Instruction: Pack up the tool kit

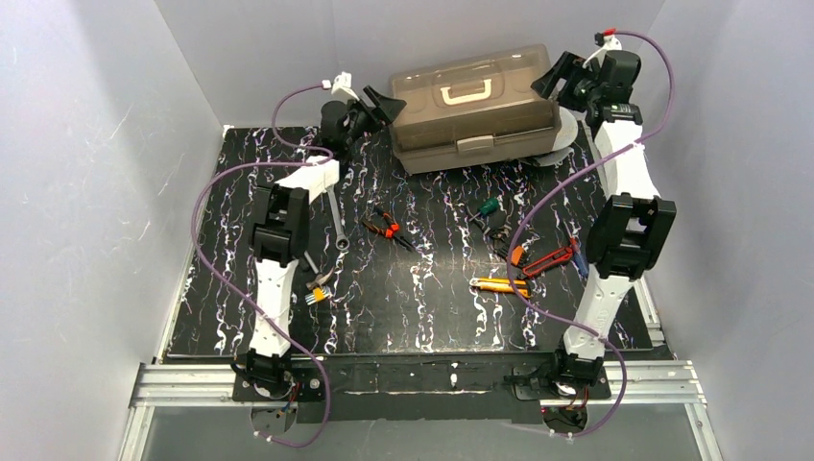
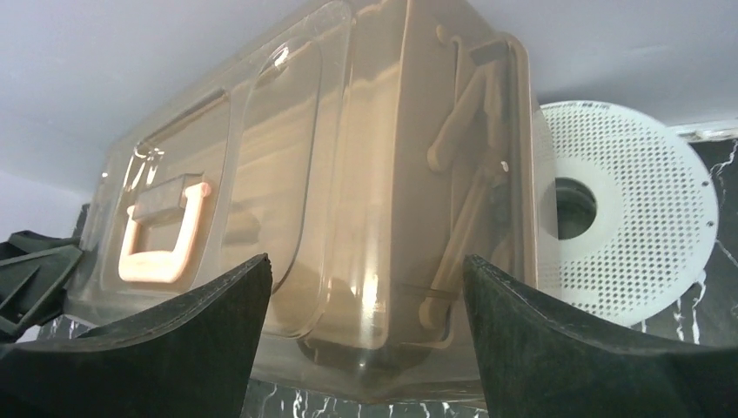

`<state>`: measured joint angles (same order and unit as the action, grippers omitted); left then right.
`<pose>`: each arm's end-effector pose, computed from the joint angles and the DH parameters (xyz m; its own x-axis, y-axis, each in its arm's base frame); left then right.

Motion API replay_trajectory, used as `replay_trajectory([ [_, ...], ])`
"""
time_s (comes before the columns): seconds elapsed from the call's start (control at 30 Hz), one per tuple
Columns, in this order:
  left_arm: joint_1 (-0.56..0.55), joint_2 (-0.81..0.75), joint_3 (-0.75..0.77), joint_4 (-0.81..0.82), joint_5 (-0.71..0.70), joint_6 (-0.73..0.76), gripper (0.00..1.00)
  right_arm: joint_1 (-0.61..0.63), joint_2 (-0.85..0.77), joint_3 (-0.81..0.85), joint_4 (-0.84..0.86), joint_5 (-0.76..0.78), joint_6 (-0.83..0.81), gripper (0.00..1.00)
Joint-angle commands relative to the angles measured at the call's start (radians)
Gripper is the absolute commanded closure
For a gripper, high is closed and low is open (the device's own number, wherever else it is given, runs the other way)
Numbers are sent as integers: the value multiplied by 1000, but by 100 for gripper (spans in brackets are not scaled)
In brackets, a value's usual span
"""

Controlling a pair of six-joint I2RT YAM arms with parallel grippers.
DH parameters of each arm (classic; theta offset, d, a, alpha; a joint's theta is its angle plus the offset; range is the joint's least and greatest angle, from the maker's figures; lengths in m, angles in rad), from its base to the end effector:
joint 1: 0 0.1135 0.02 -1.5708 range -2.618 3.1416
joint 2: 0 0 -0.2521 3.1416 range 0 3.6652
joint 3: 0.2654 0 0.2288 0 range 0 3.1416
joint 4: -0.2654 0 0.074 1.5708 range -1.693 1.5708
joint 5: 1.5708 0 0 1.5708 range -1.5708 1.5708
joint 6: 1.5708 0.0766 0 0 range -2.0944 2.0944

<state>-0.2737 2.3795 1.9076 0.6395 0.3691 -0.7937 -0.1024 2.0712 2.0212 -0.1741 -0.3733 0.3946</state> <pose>0.5410 -0.1806 0.2649 -0.3113 -0.6033 -0.7343 0.5314 0.5301 -0.6608 0.5064 -0.0240 0.3513 -0.3035 0.3910 -0.8689 -0.1537 0.8799 0.4496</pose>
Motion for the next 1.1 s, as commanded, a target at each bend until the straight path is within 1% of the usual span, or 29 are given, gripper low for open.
replay_trajectory([
  [0.0, -30, -236, -305, 155, 72, -28, 29, 147, -87, -80, -74, -107, -31, 14],
  [0.07, -32, -335, -448, 204, 56, -21, 29, 185, -119, -120, -69, -104, -27, 15],
  [0.13, -33, -425, -553, 202, 43, -1, 27, 224, -156, -175, -37, -97, -18, 15],
  [0.23, -34, -527, -666, 171, 55, 26, 25, 285, -181, -221, -25, -92, 10, 15],
  [0.33, -33, -634, -787, 168, 46, 22, 25, 316, -182, -250, 1, -121, 45, 15],
  [0.43, -38, -736, -899, 181, 45, 17, 25, 332, -177, -270, 9, -137, 63, 14],
  [0.53, -54, -825, -992, 140, 62, 76, 22, 333, -153, -270, 6, -174, 80, 14],
  [0.6, -71, -879, -1040, 89, 47, 114, 21, 331, -126, -250, -15, -202, 79, 14],
  [0.7, -98, -946, -1108, 68, 44, 125, 21, 328, -83, -214, -49, -225, 78, 13],
  [0.9, -157, -1083, -1183, -47, 30, 169, 20, 327, -35, -170, -62, -274, 103, 13],
  [0.97, -176, -1107, -1196, -77, 29, 183, 19, 328, -31, -168, -66, -273, 101, 12],
  [1.0, -190, -1105, -1203, -66, 41, 189, 18, 327, -31, -166, -70, -266, 96, 12],
  [1.07, -223, -1070, -1203, -54, 78, 203, 18, 321, -31, -156, -85, -256, 85, 11],
])
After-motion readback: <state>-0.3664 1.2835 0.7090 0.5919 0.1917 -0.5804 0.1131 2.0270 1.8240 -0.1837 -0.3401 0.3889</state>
